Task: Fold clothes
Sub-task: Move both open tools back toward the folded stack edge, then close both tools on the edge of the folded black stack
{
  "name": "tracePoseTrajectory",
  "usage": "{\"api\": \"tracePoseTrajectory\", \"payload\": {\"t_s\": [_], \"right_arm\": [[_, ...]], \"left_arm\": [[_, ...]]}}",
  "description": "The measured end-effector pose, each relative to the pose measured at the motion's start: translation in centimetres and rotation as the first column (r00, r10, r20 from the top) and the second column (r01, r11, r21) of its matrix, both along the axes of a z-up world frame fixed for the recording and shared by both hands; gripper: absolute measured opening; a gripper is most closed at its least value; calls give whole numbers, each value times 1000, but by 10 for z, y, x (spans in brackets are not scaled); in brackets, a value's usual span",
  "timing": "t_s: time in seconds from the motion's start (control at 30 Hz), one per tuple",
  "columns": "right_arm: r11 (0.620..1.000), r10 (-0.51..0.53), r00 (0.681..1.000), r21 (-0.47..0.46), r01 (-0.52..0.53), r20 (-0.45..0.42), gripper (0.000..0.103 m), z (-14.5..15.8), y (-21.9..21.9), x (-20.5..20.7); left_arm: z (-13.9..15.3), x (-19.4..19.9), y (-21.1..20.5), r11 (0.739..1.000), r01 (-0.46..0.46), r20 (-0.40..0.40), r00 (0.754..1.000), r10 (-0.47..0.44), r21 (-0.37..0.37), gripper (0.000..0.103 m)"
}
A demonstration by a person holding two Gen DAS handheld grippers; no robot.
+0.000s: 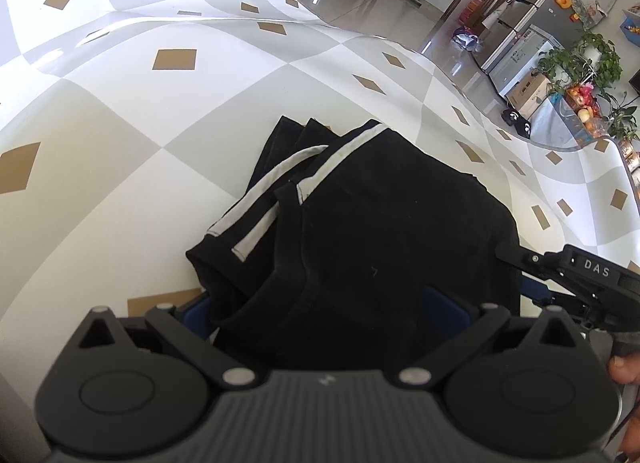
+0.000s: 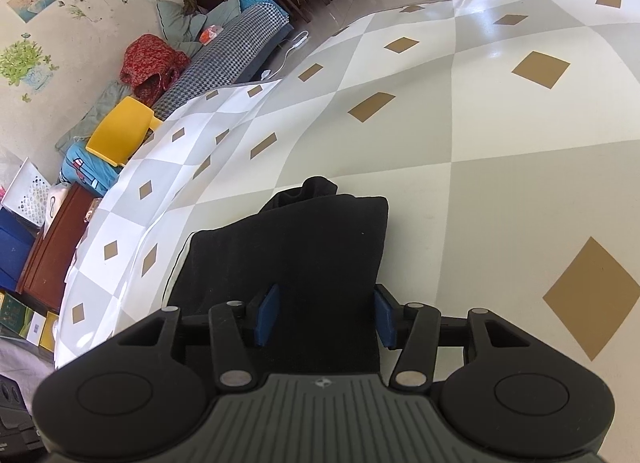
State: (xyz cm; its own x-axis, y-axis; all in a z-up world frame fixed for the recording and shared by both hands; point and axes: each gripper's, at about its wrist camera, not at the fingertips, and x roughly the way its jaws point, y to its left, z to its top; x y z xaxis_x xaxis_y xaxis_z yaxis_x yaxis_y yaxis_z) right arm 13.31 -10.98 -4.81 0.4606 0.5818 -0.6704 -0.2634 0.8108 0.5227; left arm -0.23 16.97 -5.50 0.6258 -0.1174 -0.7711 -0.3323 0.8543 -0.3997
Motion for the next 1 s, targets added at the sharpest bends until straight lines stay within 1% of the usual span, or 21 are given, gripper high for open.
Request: {"api": "tracePoseTrajectory", "payload": {"t_s": [0.03, 0.1, 0.17, 0.27, 0.37, 0.5, 0.63, 0.8, 0.83, 0.93, 1.0], "right_arm": [[1000, 8, 1000, -18, -8, 13, 49, 1, 2, -1], [998, 23, 999, -57, -21, 39, 44, 2, 7, -3], [993, 34, 997, -115, -26, 68, 30, 3, 12, -6], [984, 61, 993, -175, -43, 100, 25, 5, 16, -12], [973, 90, 989, -223, -62, 119, 22, 7, 18, -18], [953, 135, 982, -288, -93, 130, 21, 11, 18, -29], [948, 147, 985, -297, -116, 85, 21, 14, 7, -35], [955, 99, 994, -284, -84, 37, 22, 15, -13, -38], [958, 85, 996, -276, -74, 28, 24, 15, -17, -37], [967, 53, 998, -251, -47, 17, 32, 15, -26, -38], [970, 45, 999, -240, -40, 17, 34, 15, -29, -38]], "left_arm": [[0, 1, -1, 1000, 5, 3, 1000, -5, 6, 103], [0, 2, -3, 1000, 14, 10, 1000, -14, 16, 103], [-1, 5, -4, 1000, 18, 18, 1000, -19, 19, 103], [-1, 7, -5, 1000, 28, 31, 999, -28, 15, 103], [-1, 7, -7, 999, 35, 39, 999, -36, 17, 103], [-1, 8, -9, 998, 60, 48, 997, -60, 5, 103], [-1, 6, -12, 996, 88, 61, 994, -86, -35, 103], [-1, 3, -18, 988, 137, 73, 989, -132, -67, 103], [-1, 2, -20, 987, 146, 74, 987, -140, -71, 103], [0, 1, -24, 989, 147, 64, 987, -145, -29, 103], [0, 0, -25, 990, 139, 56, 989, -139, 1, 103]]}}
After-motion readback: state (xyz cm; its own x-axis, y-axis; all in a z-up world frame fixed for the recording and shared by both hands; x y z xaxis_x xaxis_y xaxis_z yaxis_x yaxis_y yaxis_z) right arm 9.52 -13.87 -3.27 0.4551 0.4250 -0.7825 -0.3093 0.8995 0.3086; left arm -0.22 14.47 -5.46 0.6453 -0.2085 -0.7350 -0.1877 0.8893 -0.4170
